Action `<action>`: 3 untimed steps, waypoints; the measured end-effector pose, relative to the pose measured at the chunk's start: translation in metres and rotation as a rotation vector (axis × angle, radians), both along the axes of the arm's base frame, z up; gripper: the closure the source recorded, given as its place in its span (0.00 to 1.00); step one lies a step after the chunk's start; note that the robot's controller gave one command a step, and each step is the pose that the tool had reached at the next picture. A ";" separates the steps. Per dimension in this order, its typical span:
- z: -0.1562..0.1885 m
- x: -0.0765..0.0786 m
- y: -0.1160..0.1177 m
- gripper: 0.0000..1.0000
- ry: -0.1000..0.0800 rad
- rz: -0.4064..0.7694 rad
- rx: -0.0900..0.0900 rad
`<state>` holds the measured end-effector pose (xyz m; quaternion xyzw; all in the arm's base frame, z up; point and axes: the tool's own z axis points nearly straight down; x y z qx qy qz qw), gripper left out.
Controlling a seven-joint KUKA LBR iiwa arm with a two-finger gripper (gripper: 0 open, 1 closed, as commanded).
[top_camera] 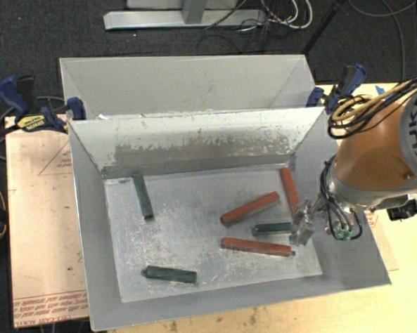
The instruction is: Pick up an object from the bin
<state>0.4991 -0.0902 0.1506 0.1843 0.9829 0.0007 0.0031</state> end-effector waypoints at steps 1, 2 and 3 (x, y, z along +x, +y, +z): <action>-0.001 -0.001 0.000 0.00 0.004 0.000 0.000; -0.083 -0.012 -0.002 0.00 0.002 -0.065 -0.001; -0.055 0.014 -0.013 0.00 0.001 0.103 -0.002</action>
Offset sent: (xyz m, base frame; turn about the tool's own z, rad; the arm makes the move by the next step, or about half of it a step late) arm 0.0000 0.0000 0.0000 0.0000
